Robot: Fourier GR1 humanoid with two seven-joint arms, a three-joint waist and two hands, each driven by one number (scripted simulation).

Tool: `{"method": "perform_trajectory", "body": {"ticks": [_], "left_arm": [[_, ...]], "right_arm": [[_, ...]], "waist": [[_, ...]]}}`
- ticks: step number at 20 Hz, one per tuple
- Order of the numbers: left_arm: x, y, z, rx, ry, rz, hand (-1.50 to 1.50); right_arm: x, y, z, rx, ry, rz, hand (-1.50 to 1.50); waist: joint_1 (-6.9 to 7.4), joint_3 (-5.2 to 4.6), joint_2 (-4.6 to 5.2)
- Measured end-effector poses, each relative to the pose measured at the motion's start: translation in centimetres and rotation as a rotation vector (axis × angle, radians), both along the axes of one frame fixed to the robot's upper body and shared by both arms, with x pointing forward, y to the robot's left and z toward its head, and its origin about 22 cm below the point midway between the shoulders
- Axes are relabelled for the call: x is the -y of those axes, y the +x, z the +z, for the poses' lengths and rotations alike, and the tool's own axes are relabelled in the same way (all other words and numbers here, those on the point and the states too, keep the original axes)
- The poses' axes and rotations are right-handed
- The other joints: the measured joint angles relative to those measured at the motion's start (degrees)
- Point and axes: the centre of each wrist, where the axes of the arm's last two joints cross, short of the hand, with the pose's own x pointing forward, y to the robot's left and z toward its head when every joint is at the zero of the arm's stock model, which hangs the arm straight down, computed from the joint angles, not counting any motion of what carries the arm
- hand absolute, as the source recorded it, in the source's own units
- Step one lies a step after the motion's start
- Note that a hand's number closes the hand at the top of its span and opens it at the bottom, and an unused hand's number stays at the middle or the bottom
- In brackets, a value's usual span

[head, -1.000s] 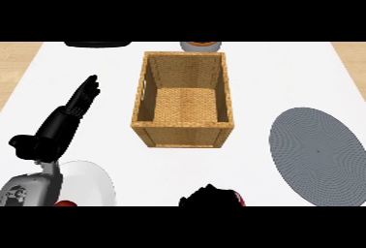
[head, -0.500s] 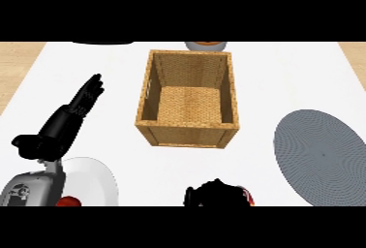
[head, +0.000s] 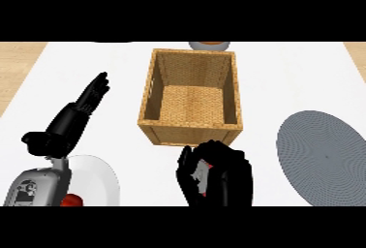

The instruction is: Pick the can from the placemat and place it in the basket

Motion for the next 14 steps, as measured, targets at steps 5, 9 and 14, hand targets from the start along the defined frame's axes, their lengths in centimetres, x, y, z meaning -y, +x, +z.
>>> {"method": "perform_trajectory", "body": {"ticks": [5,9,14], "left_arm": [[-0.4,0.3,-0.2,-0.002,0.004,0.004,0.00],[-0.4,-0.1,-0.1,-0.006,0.006,0.016,0.00],[-0.3,0.0,-0.3,-0.011,0.000,0.024,0.00]], "right_arm": [[-1.3,6.4,4.1,0.016,0.061,-0.044,1.50],[-1.3,10.6,5.3,0.038,0.090,-0.092,1.50],[-1.1,13.6,5.3,0.065,0.165,-0.113,-1.50]], "waist": [[-0.41,0.02,-0.35],[-0.93,0.01,-0.67],[-1.39,0.03,-0.79]]}}
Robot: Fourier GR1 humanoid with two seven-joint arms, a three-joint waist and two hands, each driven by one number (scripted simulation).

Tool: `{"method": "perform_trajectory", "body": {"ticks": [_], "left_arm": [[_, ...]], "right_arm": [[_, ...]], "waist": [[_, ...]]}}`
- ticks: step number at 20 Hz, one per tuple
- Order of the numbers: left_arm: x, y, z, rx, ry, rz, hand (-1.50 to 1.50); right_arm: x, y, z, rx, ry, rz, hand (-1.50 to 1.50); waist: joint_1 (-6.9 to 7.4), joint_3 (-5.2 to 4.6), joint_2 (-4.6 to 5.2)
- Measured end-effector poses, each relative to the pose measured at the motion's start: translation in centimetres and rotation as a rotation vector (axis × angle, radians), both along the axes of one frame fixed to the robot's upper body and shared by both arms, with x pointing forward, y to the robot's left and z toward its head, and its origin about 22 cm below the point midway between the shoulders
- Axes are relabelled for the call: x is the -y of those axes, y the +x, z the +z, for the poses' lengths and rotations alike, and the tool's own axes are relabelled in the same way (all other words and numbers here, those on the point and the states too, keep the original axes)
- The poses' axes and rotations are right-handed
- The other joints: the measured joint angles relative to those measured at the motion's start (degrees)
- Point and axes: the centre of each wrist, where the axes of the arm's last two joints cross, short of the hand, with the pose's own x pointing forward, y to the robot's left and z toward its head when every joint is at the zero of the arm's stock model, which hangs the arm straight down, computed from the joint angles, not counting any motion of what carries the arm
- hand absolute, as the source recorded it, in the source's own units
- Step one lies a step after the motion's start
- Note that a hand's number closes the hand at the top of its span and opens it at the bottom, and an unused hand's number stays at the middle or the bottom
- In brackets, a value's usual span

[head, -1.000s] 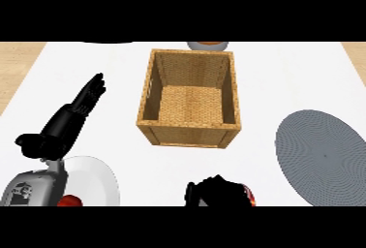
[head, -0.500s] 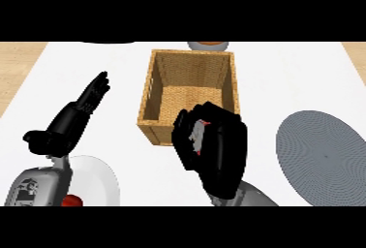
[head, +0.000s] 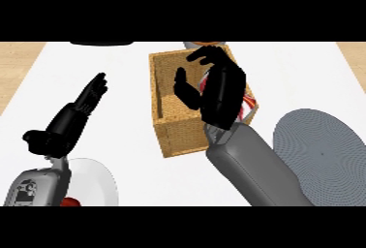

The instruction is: Pick the can from the placemat and place it in the basket

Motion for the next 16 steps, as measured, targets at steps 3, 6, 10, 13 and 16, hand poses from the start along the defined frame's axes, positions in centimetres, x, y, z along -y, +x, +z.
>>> {"method": "perform_trajectory", "body": {"ticks": [3,6,10,13,16], "left_arm": [[-0.3,-0.1,0.5,-0.001,0.000,0.010,0.00],[-1.0,-0.6,0.3,-0.006,0.002,0.012,0.00],[-0.7,-0.7,0.1,-0.005,-0.003,0.010,0.00],[-0.6,-0.7,0.0,0.000,-0.001,0.016,0.00],[-1.0,-1.1,-0.4,-0.008,-0.008,0.025,0.00]], "right_arm": [[0.0,1.4,-0.1,0.006,-0.007,0.015,-1.50],[-0.1,2.0,0.1,0.022,-0.002,0.035,-1.50],[-0.2,2.5,1.6,0.067,0.059,0.070,-1.50],[0.3,2.7,2.6,0.081,0.131,0.083,-1.50],[1.6,2.2,3.9,0.086,0.231,0.070,-1.50]], "waist": [[-0.28,0.03,-0.04],[-0.46,0.05,-0.05],[-0.49,0.07,-0.03],[-0.64,0.08,-0.06],[-1.08,0.07,-0.21]]}}
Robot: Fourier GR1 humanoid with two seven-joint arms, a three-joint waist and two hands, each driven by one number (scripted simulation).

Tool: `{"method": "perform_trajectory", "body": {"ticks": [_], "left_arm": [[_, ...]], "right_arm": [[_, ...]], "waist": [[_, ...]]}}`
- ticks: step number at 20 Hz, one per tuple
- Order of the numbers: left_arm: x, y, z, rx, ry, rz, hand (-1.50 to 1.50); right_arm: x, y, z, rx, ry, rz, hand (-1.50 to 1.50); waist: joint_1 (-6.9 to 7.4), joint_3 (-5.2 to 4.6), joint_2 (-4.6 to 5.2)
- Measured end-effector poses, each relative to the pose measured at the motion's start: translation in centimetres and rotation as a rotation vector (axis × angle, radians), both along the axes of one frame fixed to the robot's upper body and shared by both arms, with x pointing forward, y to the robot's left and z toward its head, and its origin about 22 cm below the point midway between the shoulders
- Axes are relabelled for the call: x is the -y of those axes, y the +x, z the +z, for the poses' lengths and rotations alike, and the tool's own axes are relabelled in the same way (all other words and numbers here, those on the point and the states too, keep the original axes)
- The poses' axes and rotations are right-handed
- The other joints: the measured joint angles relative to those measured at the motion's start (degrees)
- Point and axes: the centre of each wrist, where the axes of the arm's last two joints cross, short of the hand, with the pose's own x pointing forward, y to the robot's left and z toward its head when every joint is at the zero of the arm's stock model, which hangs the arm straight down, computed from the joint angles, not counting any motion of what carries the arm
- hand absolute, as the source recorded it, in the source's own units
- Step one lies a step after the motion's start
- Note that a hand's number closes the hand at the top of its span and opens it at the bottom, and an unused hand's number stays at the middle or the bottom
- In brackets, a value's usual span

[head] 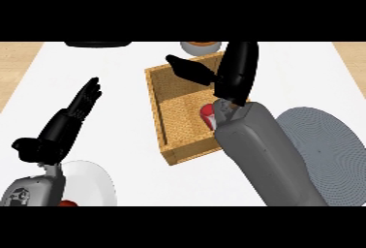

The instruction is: Pick the can from the placemat and place it in the basket

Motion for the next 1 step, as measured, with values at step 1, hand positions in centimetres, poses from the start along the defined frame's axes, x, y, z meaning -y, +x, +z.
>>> {"method": "perform_trajectory", "body": {"ticks": [1], "left_arm": [[0.11,-0.05,0.05,0.000,0.003,-0.001,0.00]], "right_arm": [[0.50,0.03,0.22,-0.005,0.032,-0.004,-1.50]], "waist": [[-0.02,0.01,0.00]]}}
